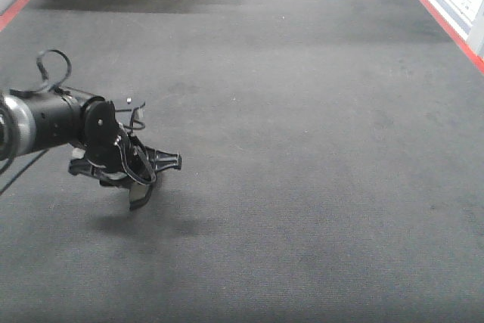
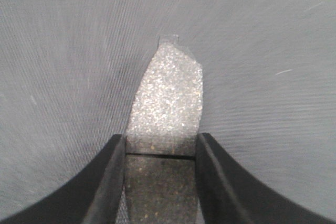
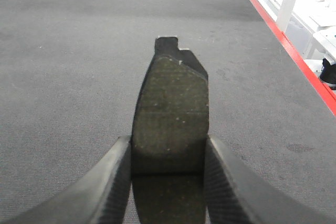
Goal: Move and align brake pads A on conveyor
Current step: 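Extend the left gripper with its brake pad down over the conveyor belt, then open the left gripper to release the pad and lift away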
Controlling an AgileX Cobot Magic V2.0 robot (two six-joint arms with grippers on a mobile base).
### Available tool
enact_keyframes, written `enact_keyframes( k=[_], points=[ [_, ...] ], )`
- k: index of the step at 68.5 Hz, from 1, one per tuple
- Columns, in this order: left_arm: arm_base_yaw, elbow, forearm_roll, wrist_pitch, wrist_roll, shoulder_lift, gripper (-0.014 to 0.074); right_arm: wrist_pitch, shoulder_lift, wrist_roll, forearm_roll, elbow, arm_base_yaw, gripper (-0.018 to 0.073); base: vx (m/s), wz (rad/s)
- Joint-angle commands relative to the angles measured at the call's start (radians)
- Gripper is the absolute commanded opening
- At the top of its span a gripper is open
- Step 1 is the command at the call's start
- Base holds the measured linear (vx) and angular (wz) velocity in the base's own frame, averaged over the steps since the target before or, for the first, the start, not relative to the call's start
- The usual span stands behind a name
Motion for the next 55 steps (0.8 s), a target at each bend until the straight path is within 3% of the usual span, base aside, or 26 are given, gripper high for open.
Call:
enact_keyframes(
  k=[1, 28, 39, 55],
  points=[
    [-0.006, -0.034, -0.018, -0.012, -0.02, -0.045, 0.0268, -0.099, 0.006, -0.01, -0.01, -0.031, -0.005, 0.0101, 0.0, 0.0],
    [-0.006, -0.034, -0.066, -0.041, -0.02, -0.087, 0.048, -0.099, 0.006, -0.01, -0.01, -0.031, -0.005, 0.0101, 0.0, 0.0],
    [-0.006, -0.011, -0.003, -0.082, -0.019, -0.211, 0.0482, -0.099, 0.006, -0.01, -0.01, -0.031, -0.005, 0.0101, 0.0, 0.0],
    [-0.006, 0.206, 0.11, -0.173, -0.017, -0.504, 0.0455, -0.099, 0.006, -0.01, -0.01, -0.031, -0.005, 0.0101, 0.0, 0.0]
  ],
)
